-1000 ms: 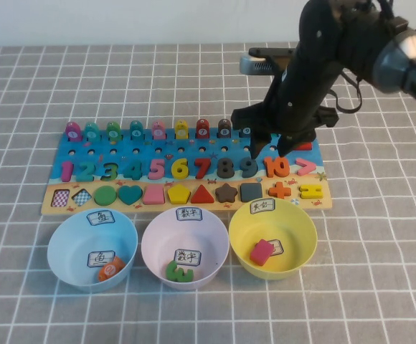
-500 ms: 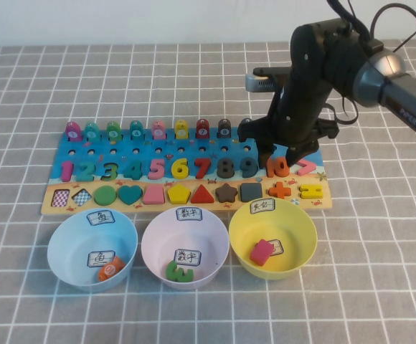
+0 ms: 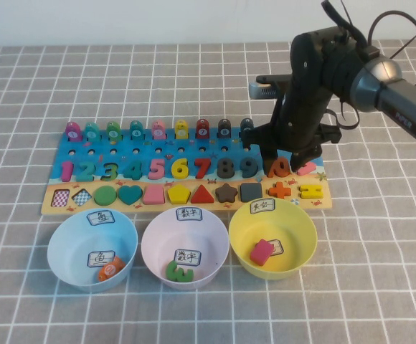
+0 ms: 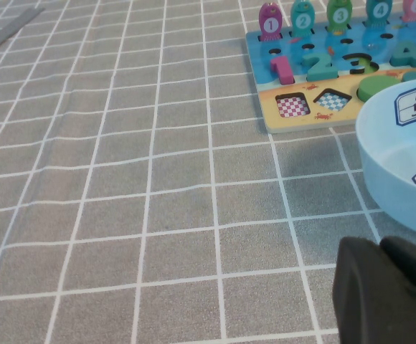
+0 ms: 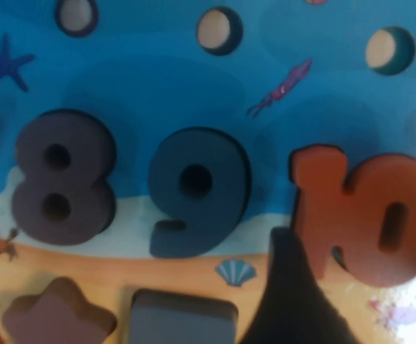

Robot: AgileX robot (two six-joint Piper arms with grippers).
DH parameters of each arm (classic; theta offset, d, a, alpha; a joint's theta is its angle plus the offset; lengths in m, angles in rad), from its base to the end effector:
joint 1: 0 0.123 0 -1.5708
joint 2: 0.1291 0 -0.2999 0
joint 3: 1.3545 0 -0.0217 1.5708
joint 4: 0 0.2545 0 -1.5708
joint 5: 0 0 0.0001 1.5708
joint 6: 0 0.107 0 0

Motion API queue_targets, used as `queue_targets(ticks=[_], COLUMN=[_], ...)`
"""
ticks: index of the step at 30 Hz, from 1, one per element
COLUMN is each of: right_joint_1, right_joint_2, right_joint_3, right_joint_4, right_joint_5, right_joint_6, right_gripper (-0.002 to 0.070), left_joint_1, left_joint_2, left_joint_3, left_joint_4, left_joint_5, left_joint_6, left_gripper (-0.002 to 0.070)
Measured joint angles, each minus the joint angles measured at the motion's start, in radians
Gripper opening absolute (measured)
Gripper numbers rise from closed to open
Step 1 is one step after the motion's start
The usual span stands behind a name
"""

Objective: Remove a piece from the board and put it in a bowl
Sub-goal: Pick up the "number 10"

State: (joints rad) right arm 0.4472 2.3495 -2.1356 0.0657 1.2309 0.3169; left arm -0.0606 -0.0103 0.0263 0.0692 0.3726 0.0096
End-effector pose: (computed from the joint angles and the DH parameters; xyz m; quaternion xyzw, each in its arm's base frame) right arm 0.4607 0.2283 0.1926 -0.0571 0.9922 0.0693 0.0868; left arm 0.0567 -0.0007 0.1665 0.0467 0.8036 0.0141 0.5931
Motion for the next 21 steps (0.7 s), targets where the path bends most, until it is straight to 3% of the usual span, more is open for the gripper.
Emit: queue_targets(ticks=[21], right_joint_1=[0.000], right_joint_2=[0.016], right_joint_3=[-0.002], right_joint_4=[-0.004], right_joint_5=[0.000], right_joint_6=[0.001], right_gripper=[0.0371], left_joint_1=[0.000], left_joint_2=[0.000], left_joint_3=[0.000], left_joint_4=[0.000], left_joint_5=[0.000], left_joint_6=[0.000], left_gripper=[0.0000])
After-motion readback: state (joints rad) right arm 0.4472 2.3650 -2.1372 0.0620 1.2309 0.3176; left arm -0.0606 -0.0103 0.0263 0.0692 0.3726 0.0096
